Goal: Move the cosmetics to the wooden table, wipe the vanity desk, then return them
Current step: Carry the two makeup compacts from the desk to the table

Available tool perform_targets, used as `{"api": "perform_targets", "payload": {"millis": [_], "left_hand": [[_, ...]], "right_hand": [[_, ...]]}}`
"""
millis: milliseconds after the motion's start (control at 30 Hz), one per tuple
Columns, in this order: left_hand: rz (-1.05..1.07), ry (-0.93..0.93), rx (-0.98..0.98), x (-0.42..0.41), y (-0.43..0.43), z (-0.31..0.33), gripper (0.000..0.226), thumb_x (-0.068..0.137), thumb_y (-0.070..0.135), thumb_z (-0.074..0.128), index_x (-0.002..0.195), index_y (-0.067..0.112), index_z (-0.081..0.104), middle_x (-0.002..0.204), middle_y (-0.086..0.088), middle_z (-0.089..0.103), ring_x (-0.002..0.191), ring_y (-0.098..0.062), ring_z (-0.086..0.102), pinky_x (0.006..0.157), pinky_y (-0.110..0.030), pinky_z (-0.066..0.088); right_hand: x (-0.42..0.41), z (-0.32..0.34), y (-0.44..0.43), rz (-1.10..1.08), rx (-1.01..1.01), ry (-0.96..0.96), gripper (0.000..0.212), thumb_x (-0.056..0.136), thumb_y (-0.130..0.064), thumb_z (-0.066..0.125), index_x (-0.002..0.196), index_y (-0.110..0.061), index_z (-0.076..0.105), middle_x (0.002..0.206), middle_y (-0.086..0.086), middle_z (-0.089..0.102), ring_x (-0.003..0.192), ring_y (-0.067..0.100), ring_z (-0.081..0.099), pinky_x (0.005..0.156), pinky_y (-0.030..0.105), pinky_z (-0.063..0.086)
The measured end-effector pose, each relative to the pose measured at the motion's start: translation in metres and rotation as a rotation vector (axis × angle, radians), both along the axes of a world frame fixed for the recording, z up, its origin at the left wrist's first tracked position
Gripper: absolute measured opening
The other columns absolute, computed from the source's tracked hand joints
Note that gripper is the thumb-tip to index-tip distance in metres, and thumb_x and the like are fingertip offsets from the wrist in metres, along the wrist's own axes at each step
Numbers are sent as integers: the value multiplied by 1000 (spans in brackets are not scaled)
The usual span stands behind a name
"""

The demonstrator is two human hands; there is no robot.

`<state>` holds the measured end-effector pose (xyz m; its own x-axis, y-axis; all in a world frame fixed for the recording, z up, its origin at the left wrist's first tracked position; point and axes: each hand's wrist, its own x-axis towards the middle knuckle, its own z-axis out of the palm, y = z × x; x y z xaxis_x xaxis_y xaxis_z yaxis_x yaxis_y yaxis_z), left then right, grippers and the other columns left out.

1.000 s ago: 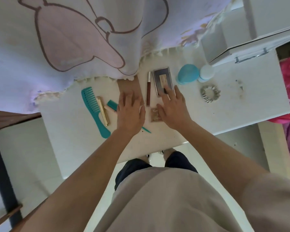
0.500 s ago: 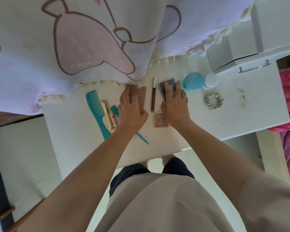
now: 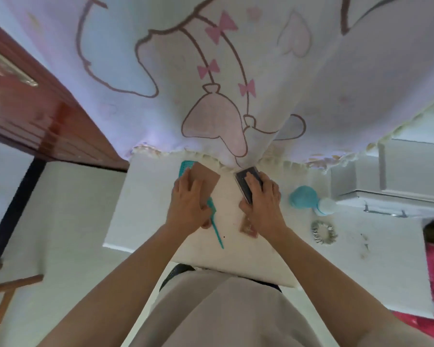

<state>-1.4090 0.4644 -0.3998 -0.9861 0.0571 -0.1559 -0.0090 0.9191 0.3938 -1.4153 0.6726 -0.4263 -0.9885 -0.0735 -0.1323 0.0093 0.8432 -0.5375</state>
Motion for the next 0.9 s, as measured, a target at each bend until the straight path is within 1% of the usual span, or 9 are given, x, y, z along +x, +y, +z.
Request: {"api": "perform_targets", "payload": {"millis": [67, 133, 267, 367, 433, 567, 700, 800, 900], "left_hand": [[119, 52, 8, 22, -11, 8, 65, 60, 16, 73, 120, 5, 52, 145, -28, 33, 125, -43, 34, 103, -54, 36], [229, 84, -8, 46, -24, 18, 64, 60, 15, 74, 121, 10, 53, 146, -26, 32, 128, -42, 31, 104, -53, 33], [410, 150, -72, 100, -60, 41, 64, 62, 15, 72, 123, 17, 54, 149, -21, 29, 129, -39, 29, 105, -52, 33], [516, 172, -109, 142, -97, 55, 61, 65, 18, 70, 124, 18, 54, 150, -18, 27, 130, -34, 26, 107, -52, 32], [605, 204, -120, 170, -127, 63, 60, 65, 20, 71, 123, 18, 55, 150, -16, 28, 130, -35, 27, 106, -52, 35], [762, 237, -144, 239, -199, 78, 61, 67, 22, 72, 125, 19, 54, 150, -12, 25, 129, -33, 26, 104, -49, 37], [864, 281, -170, 326, -283, 92, 59, 68, 21, 72, 124, 16, 53, 149, -14, 27, 128, -37, 29, 99, -52, 41], [977, 326, -203, 394, -342, 107, 61, 71, 22, 73, 127, 18, 49, 150, -9, 23, 129, -32, 25, 101, -49, 39], [1062, 371, -231, 455, -399, 124, 63, 70, 21, 74, 126, 19, 48, 150, -6, 21, 130, -31, 23, 101, -49, 37]], "right_hand": [[-1, 4, -14, 105, -59, 18, 70, 75, -41, 48, 139, -12, 49, 144, 19, 40, 125, 41, 38, 107, 50, 30], [1, 9, -33, 210, -119, 46, 69, 73, -46, 44, 135, -16, 51, 142, 15, 42, 124, 36, 37, 107, 45, 30], [17, 30, -86, 431, -248, 147, 49, 72, -39, 56, 118, -26, 51, 132, 7, 50, 116, 31, 47, 100, 41, 38], [41, 49, -139, 569, -378, 187, 43, 71, -28, 66, 114, -25, 59, 130, 1, 51, 113, 26, 48, 98, 34, 34], [59, 58, -179, 649, -429, 220, 43, 72, -27, 68, 115, -23, 61, 133, 2, 51, 117, 26, 49, 102, 34, 34], [103, 73, -272, 784, -484, 228, 47, 71, -24, 72, 115, -28, 58, 138, 3, 49, 120, 27, 48, 106, 35, 33], [164, 90, -381, 954, -507, 227, 41, 72, -28, 67, 113, -28, 62, 141, 1, 47, 125, 27, 44, 108, 42, 35], [218, 103, -467, 1059, -521, 240, 40, 74, -24, 70, 114, -24, 65, 142, 0, 45, 128, 24, 40, 110, 39, 33], [267, 120, -540, 1165, -563, 255, 41, 75, -20, 72, 116, -21, 66, 143, 1, 44, 130, 23, 37, 107, 37, 37]]}}
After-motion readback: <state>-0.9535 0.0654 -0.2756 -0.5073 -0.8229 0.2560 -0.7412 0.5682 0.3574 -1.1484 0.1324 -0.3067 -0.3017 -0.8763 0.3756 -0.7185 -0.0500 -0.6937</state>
